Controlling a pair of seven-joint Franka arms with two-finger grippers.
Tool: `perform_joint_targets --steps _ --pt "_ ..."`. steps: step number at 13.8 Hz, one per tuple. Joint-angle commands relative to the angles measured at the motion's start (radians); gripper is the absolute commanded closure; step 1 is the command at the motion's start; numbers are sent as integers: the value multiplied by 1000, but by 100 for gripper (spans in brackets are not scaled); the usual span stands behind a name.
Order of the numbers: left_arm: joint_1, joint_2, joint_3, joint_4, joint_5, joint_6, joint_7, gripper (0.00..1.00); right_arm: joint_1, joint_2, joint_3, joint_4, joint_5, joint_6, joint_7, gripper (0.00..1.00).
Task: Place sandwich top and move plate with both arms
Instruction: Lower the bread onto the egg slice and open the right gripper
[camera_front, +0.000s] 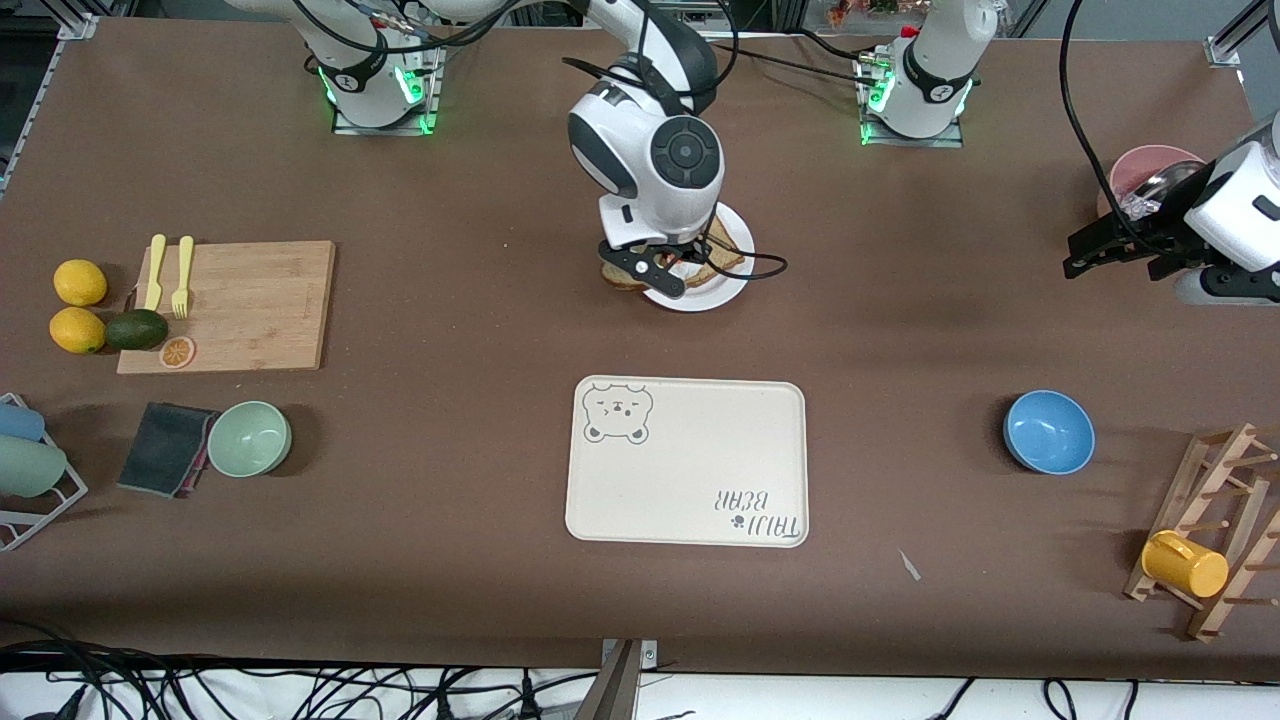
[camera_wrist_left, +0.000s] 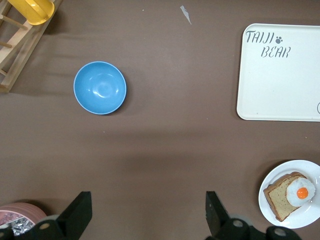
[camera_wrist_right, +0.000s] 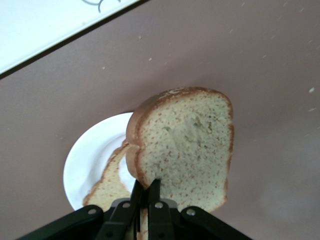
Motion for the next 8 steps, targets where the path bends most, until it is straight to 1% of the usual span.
perform_joint_targets --steps 1,4,8 --pt "12 5 -3 13 -30 -12 29 0 51 76 -22 77 16 16 59 100" --pt "14 5 -3 12 -30 -12 29 0 82 81 -29 74 20 18 105 100" --pt "14 5 -3 13 -30 -12 29 0 104 97 -29 59 20 20 114 100"
